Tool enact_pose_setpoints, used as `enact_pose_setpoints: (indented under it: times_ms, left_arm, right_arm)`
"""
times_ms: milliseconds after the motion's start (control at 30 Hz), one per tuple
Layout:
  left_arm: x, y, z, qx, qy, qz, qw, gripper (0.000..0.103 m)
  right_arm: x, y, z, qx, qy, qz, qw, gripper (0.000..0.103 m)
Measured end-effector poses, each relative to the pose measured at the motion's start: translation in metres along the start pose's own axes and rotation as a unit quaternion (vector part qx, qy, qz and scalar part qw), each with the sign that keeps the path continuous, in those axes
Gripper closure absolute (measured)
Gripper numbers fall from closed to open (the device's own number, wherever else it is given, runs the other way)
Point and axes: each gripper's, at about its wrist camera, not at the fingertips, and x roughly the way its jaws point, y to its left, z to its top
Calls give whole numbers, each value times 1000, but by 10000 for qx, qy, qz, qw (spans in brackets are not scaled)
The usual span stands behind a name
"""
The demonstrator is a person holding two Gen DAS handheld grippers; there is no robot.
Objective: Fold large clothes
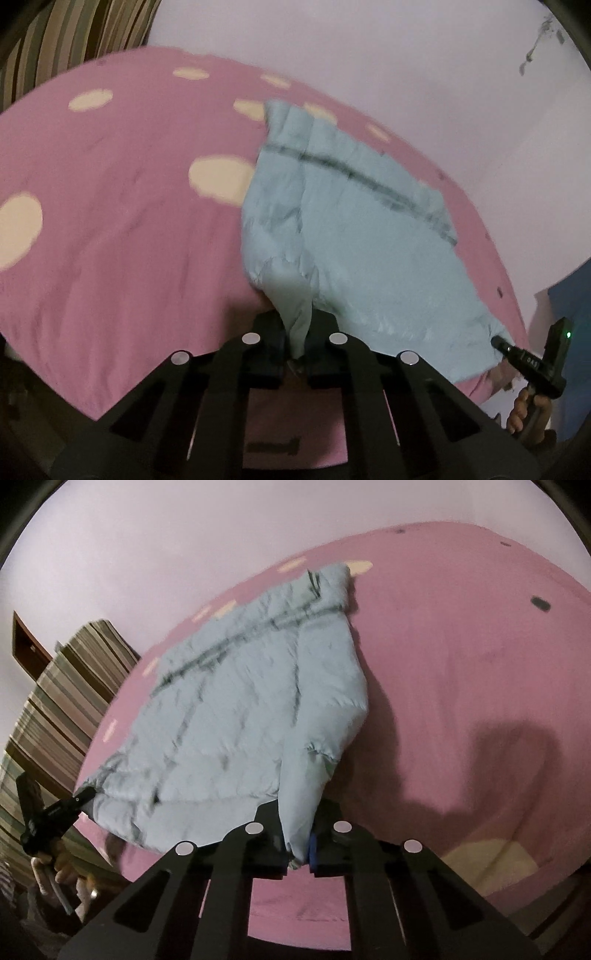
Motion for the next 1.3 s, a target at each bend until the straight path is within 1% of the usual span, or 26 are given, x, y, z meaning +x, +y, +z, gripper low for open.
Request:
enact_pose_setpoints:
  times_ms: [100,200,300,400,500,533,633,767,867,900,967,1000,1033,1133,1167,1200,1233,1300]
  left_arm:
    - [-2,-11,24,83,-231,-69,9997,97]
    - [8,-25,58,262,-435,-36,9987,97]
    - [32,-35,97,358,-581,22,9977,97]
    - [63,-41,134,391,-611,121,9973,97]
    - [92,-41,161,342,-564,207,9976,97]
    - [108,-39,174,299,-537,257,9978,97]
    - [145,-35,197,244,-387,375,9982,97]
    - [191,-32,206,439,-82,646,9969,97]
    - [210,-27,208,475,112,600,9970,96]
    - [210,-27,209,464,106,581,9972,93]
    - [202,-26,212,462,-22,440,9980,76]
    - [195,-26,215,467,-134,364,9982,59]
    - [191,-26,216,468,-221,342,9981,46]
    - [172,-26,220,441,-519,385,9969,34]
    - [165,-24,222,428,-616,371,9965,34]
    - [158,-21,222,412,-699,354,9961,32]
    - [155,-20,223,401,-717,361,9960,32]
    - [150,-11,220,339,-697,397,9962,31]
  right_arm:
    - [-6,7,20,-6,-203,156,9997,96]
    - [-2,11,51,8,-362,287,9989,97]
    - [10,14,89,-11,-523,308,9982,96]
    - [33,11,132,130,-576,390,9975,96]
    - [63,9,170,252,-586,313,9975,97]
    - [76,7,182,302,-556,296,9976,97]
    - [113,1,209,438,-428,179,9980,97]
    - [154,-7,226,552,-188,9,9983,96]
    - [180,-16,229,652,27,-27,9979,96]
    - [181,-18,229,683,34,-1,9977,94]
    - [177,-20,230,711,-37,76,9974,92]
    - [172,-20,231,697,-110,123,9974,88]
    - [166,-21,231,683,-175,173,9974,83]
    - [150,-22,229,679,-315,301,9967,75]
    - [145,-23,229,678,-348,320,9966,74]
    - [138,-24,228,678,-425,319,9963,70]
    - [134,-25,228,677,-488,292,9961,63]
    - [123,-30,228,732,-651,195,9950,57]
